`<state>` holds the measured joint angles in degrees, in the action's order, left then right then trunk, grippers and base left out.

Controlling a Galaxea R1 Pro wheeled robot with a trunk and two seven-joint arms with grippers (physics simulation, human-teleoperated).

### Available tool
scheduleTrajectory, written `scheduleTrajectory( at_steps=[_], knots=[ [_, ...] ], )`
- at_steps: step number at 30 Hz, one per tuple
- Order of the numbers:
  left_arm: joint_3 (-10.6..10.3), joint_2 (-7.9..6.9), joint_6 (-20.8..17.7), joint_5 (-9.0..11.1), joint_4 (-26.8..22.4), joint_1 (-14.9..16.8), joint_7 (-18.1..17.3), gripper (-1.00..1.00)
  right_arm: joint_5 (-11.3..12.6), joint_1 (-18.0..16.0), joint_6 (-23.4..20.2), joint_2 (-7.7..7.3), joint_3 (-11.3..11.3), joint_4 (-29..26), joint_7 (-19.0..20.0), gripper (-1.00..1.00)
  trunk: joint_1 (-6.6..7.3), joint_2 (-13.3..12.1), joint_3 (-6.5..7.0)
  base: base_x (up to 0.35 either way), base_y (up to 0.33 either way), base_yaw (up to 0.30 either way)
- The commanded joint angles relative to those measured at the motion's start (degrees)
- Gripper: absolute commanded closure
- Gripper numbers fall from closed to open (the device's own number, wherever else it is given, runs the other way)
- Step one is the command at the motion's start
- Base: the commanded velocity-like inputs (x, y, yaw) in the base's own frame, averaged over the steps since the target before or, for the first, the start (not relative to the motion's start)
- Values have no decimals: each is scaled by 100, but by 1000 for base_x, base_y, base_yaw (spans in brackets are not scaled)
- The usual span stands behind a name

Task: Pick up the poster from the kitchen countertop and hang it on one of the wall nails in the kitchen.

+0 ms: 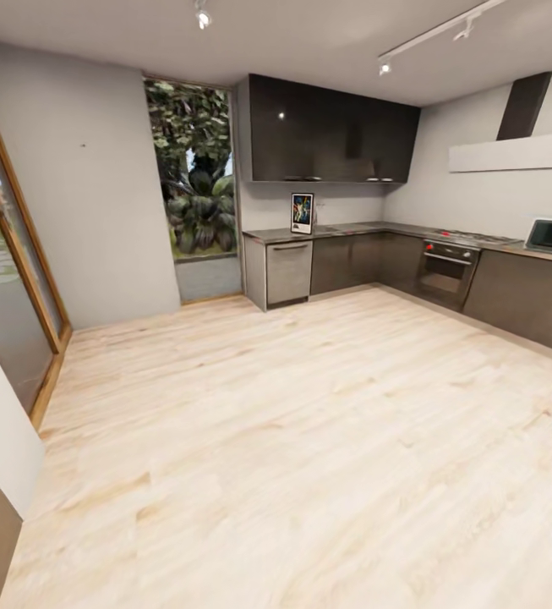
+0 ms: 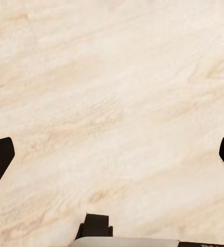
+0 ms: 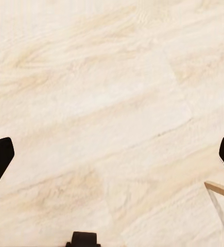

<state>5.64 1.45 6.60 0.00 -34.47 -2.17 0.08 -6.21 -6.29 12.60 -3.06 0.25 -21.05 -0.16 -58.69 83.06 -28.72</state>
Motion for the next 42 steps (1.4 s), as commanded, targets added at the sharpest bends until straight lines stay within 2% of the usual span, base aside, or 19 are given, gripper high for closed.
scheduleTrajectory(
  at_steps=[1, 28, 42],
  knots=[
    [16, 5, 8, 0, -7, -1, 1, -100, -47, -3, 15, -2, 1, 4, -2, -100, -4, 2, -5, 335, 0, 0],
    [16, 5, 8, 0, -7, -1, 1, -100, -47, -3, 15, -2, 1, 4, -2, -100, -4, 2, -5, 335, -1, 0],
    [16, 3, 8, 0, -7, -2, 1, -100, -47, -3, 15, -2, 1, 4, -2, -100, -4, 2, -5, 335, -92, 0]
  ],
)
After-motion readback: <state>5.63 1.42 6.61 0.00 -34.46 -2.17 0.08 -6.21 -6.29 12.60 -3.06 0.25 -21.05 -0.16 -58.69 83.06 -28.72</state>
